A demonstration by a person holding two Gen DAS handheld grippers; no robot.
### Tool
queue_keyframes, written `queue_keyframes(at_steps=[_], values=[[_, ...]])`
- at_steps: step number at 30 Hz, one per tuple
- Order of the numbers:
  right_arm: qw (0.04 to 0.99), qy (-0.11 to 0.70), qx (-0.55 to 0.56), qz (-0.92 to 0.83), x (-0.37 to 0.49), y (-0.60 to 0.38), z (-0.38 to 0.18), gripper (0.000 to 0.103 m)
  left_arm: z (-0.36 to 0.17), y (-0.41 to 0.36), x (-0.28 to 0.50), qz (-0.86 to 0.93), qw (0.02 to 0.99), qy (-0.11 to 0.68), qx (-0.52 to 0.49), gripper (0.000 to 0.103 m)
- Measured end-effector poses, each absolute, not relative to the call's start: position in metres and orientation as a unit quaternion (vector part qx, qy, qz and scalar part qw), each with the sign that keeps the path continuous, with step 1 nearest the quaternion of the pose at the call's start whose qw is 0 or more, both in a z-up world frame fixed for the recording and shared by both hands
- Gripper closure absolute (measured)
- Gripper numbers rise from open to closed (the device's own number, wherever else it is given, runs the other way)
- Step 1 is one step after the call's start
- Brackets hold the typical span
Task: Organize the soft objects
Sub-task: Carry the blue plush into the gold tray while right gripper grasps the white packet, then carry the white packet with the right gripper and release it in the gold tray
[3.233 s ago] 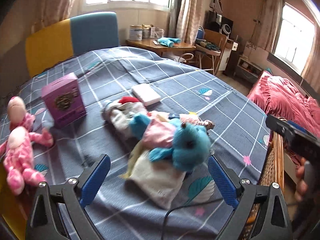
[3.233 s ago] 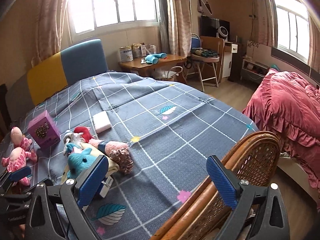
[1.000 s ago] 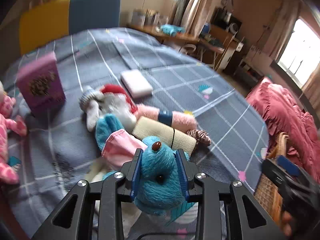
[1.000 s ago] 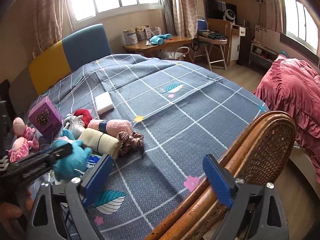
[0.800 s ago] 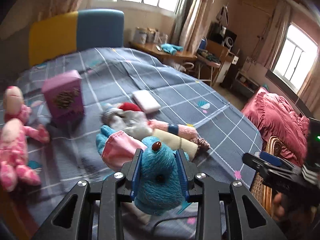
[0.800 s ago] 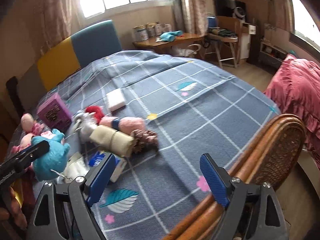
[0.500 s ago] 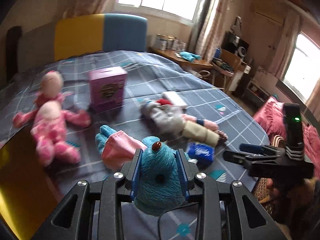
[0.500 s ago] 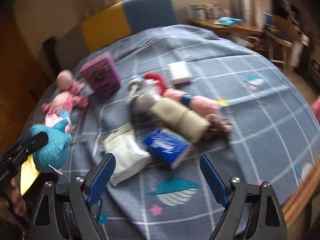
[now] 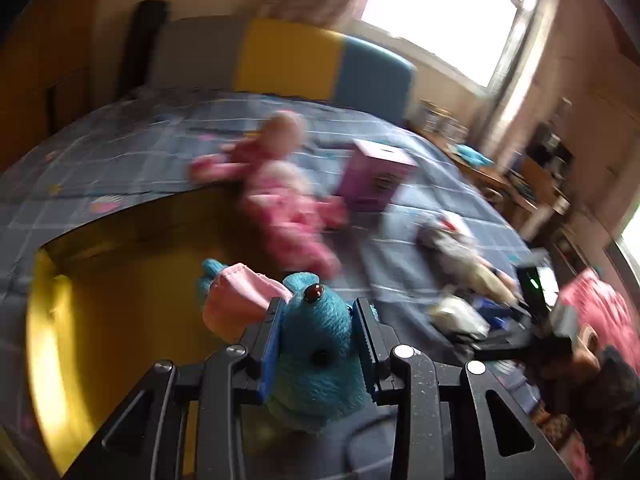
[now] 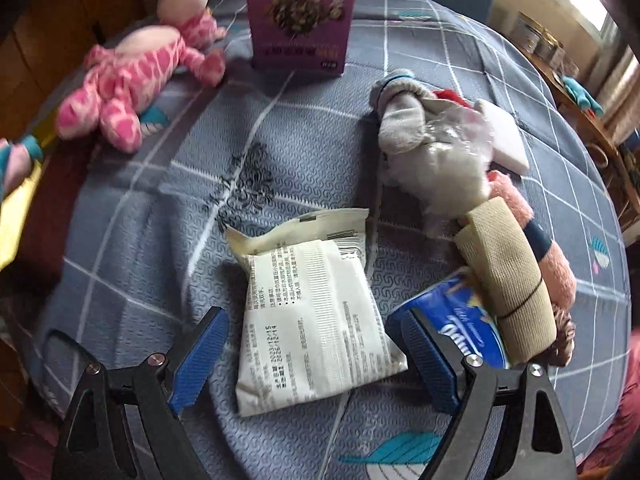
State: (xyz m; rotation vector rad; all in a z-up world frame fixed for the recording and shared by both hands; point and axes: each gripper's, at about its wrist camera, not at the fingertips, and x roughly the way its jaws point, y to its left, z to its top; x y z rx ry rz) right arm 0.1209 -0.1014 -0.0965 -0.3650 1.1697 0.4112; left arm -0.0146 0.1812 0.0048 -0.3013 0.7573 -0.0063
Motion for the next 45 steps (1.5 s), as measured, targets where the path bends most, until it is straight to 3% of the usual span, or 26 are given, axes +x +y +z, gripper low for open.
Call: queue_keyframes(at_steps=[1, 4, 18, 21, 23, 25, 32, 45], values=[[0.793, 0.549, -0.182, 0.192, 0.122, -0.098, -0.102, 0.031, 0.001, 0.194, -0.014, 0.014, 0.917, 0.369, -0.152, 0.068], [0.793, 0.547, -0.182, 0.197, 0.124, -0.097, -0.105, 0.038, -0.012, 0.223, -0.001, 0.054, 0.908, 0.384, -0.161, 0.067], [0.792, 0.556, -0.156, 0.199, 0.144, -0.112, -0.11, 0.037, -0.051, 0.258, 0.093, 0.102, 0.894, 0.412, -0.143, 0.062], [0.794, 0.551, -0.159, 0.201, 0.142, -0.11, -0.113, 0.037, -0.052, 0.259, 0.099, 0.113, 0.893, 0.412, -0.14, 0.045], [0.795, 0.547, -0.163, 0.202, 0.14, -0.109, -0.115, 0.037, -0.048, 0.258, 0.094, 0.129, 0.897, 0.402, -0.134, 0.026], [0.797, 0.545, -0.166, 0.202, 0.137, -0.105, -0.119, 0.037, -0.043, 0.257, 0.083, 0.15, 0.899, 0.39, -0.129, 0.014], [0.799, 0.542, -0.166, 0.202, 0.13, -0.1, -0.121, 0.037, -0.02, 0.246, 0.028, 0.21, 0.912, 0.332, -0.121, 0.0], [0.808, 0.521, -0.198, 0.192, 0.118, -0.089, -0.114, 0.04, -0.004, 0.214, -0.051, 0.244, 0.913, 0.31, -0.105, 0.0]])
